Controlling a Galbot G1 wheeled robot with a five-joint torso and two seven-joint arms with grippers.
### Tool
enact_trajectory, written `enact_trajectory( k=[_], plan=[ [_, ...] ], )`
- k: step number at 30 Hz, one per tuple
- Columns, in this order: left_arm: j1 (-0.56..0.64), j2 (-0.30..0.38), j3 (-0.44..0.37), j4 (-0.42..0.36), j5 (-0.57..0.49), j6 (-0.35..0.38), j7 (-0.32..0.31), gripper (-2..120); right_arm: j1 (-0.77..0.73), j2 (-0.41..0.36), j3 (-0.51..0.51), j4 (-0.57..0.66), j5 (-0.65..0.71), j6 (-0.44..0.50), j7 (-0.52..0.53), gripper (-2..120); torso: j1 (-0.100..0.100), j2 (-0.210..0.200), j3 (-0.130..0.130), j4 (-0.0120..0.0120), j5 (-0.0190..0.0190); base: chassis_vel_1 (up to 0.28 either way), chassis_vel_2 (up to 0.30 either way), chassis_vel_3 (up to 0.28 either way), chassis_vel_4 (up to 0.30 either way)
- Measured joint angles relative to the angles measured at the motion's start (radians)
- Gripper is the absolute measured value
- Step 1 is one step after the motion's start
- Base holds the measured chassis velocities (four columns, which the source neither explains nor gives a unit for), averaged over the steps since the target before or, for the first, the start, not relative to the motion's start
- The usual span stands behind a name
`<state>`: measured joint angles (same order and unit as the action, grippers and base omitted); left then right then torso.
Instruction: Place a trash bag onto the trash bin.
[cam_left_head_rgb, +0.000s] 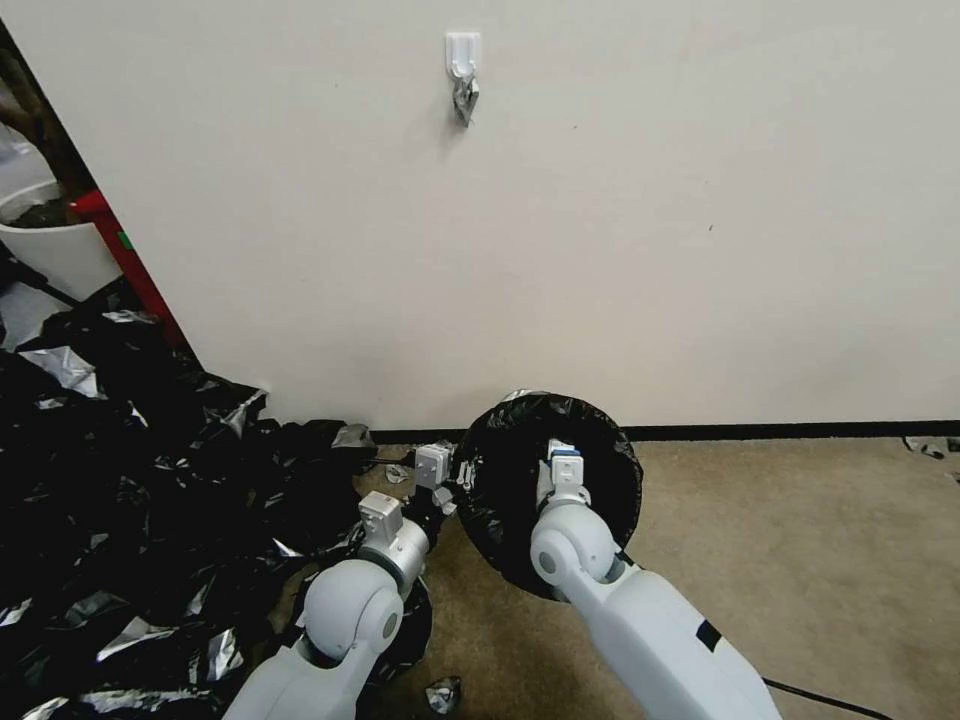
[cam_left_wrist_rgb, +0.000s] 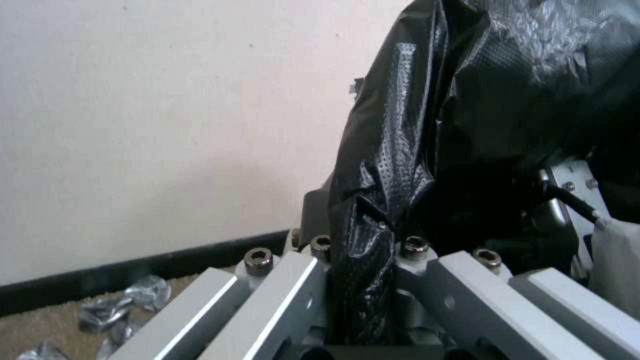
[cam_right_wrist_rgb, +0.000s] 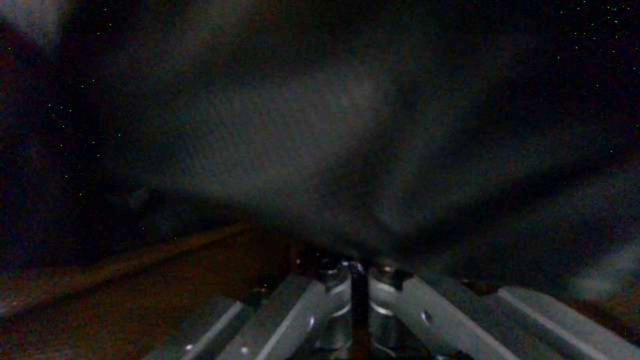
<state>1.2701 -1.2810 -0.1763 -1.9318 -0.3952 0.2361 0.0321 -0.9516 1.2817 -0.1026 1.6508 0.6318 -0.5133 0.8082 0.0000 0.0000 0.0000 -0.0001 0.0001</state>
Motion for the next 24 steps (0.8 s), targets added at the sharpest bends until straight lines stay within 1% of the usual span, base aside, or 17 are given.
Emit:
enact_trajectory(
  k=[1,3,4,6,8,10,11,13,17,19,24],
  plan=[
    [0.0,0.0,0.0,0.0,0.0,0.0,0.0,2,0.0,0.0,0.0,0.0,0.0,0.0,0.0,0,0.0,0.0,0.0,0.0,0.0,0.0,0.0,0.0,0.0],
    [-0.003,0.0,0.007,-0.005,-0.002,0.012,-0.001,2,-0.011,-0.009,0.007,0.0,-0.067,-0.01,-0.03,0,0.0,0.0,0.0,0.0001,0.0,0.0,0.0,0.0,0.0],
    [-0.003,0.0,0.007,-0.005,-0.002,0.012,-0.001,2,-0.011,-0.009,0.007,0.0,-0.067,-0.01,-0.03,0,0.0,0.0,0.0,0.0001,0.0,0.0,0.0,0.0,0.0],
    [-0.003,-0.001,0.011,-0.01,-0.003,0.02,-0.002,2,-0.032,-0.024,0.008,0.018,-0.14,-0.02,-0.074,0,0.0,0.0,0.0,-0.0001,0.0,0.0,0.0,0.0,0.0],
    [-0.003,-0.001,0.012,-0.011,-0.003,0.021,-0.002,2,-0.042,-0.028,0.006,0.035,-0.147,-0.021,-0.088,0,0.0,0.0,0.0,-0.0001,-0.0001,0.0,0.0,0.0,0.0],
    [-0.003,-0.002,0.012,-0.012,-0.003,0.021,-0.003,2,-0.059,-0.026,-0.007,0.071,-0.097,-0.012,-0.109,0,0.0,0.0,0.0,0.0,-0.0002,0.0,0.0,0.0,0.0],
    [-0.003,-0.002,0.012,-0.012,-0.003,0.021,-0.003,2,-0.059,-0.026,-0.007,0.071,-0.097,-0.012,-0.109,0,0.0,0.0,0.0,0.0,-0.0002,0.0,0.0,0.0,0.0],
    [0.0,-0.003,0.012,-0.015,-0.003,0.021,-0.004,2,-0.063,-0.008,-0.016,0.081,-0.016,-0.007,-0.111,0,0.0,0.0,0.0,0.0002,-0.0002,0.0,0.0,0.0,0.0],
    [0.005,-0.003,0.012,-0.021,-0.002,0.021,-0.004,2,-0.058,-0.002,-0.024,0.067,0.019,-0.014,-0.099,0,0.0,0.0,0.0,0.0002,-0.0002,0.0,0.0,0.0,0.0],
    [0.01,0.0,0.007,-0.03,-0.002,0.021,-0.003,2,-0.053,-0.002,-0.031,0.052,0.054,-0.038,-0.071,0,0.0,0.0,0.0,0.0002,-0.0002,0.0,0.0,0.0,0.0],
    [0.018,0.004,0.002,-0.042,-0.002,0.021,-0.002,2,-0.059,-0.01,-0.047,0.041,0.058,-0.074,-0.031,0,0.0,0.0,0.0,0.0001,-0.0002,0.0,0.0,0.0,0.0]
  ],
)
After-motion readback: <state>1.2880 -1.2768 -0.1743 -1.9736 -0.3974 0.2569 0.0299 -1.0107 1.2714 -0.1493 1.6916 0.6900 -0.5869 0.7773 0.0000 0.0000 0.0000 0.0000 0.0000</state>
